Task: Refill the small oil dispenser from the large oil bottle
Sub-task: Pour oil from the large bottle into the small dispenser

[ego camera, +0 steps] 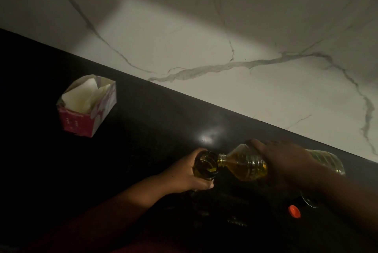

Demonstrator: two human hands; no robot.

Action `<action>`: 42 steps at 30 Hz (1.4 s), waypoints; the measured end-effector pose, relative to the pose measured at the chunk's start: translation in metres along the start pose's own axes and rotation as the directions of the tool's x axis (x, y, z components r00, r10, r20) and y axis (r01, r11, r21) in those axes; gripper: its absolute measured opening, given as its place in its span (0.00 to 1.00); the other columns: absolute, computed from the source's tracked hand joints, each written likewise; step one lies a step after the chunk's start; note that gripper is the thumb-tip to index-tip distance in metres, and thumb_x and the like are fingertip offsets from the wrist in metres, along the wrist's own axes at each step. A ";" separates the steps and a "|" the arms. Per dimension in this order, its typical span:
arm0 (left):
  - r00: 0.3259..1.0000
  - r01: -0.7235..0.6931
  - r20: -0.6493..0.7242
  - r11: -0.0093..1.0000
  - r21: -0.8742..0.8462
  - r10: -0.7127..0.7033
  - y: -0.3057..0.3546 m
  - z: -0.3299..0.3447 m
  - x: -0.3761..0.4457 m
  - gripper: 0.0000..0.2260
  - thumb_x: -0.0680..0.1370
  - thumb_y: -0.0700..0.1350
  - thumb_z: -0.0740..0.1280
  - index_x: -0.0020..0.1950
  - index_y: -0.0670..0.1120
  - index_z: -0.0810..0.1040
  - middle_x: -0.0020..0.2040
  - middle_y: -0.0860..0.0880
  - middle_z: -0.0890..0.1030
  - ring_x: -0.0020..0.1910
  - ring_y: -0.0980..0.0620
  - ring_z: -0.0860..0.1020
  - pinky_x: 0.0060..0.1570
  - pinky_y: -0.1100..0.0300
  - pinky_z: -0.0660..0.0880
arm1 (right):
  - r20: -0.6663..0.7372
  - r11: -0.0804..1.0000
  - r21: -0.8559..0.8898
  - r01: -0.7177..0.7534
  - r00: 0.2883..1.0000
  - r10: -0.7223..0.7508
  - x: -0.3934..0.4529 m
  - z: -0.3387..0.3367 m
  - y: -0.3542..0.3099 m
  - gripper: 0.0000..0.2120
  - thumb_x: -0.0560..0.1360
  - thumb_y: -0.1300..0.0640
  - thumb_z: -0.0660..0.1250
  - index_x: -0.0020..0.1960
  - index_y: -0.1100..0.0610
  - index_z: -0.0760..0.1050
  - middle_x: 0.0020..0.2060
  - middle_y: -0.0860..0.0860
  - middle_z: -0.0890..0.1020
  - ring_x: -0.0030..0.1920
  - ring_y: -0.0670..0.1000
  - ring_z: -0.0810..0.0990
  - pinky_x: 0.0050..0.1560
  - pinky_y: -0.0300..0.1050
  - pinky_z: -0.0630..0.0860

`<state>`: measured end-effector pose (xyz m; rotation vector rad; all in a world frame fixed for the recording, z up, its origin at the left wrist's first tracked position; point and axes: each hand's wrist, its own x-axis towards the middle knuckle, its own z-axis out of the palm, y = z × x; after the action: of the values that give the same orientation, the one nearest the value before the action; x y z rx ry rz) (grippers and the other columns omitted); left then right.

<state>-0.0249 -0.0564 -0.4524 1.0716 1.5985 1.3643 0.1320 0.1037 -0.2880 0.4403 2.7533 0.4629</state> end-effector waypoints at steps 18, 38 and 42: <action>1.000 0.017 0.008 1.000 -0.003 -0.017 0.002 0.000 -0.001 0.31 0.67 0.42 0.79 0.58 0.67 0.67 0.59 0.56 0.79 0.60 0.59 0.77 0.60 0.57 0.77 | -0.012 1.000 0.009 -0.001 1.000 0.001 0.000 0.000 -0.001 0.44 0.62 0.32 0.67 0.71 0.43 0.53 0.60 0.44 0.75 0.59 0.50 0.76 0.55 0.45 0.72; 1.000 0.012 0.005 1.000 0.010 -0.012 -0.001 0.000 0.000 0.32 0.66 0.44 0.79 0.59 0.69 0.67 0.59 0.56 0.79 0.59 0.60 0.78 0.61 0.57 0.77 | 0.000 1.000 0.002 -0.007 1.000 0.007 -0.002 -0.002 -0.002 0.45 0.62 0.31 0.67 0.71 0.43 0.52 0.60 0.45 0.75 0.60 0.50 0.75 0.56 0.45 0.73; 1.000 0.014 0.009 1.000 0.021 -0.014 -0.001 -0.001 0.001 0.33 0.66 0.44 0.79 0.59 0.67 0.66 0.60 0.55 0.79 0.60 0.59 0.78 0.61 0.58 0.76 | 0.009 1.000 -0.004 -0.012 1.000 0.012 -0.002 -0.001 -0.001 0.45 0.61 0.33 0.69 0.71 0.43 0.51 0.61 0.45 0.75 0.60 0.50 0.75 0.57 0.46 0.73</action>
<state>-0.0258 -0.0561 -0.4532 1.0759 1.6147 1.3343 0.1329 0.1015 -0.2867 0.4567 2.7418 0.4675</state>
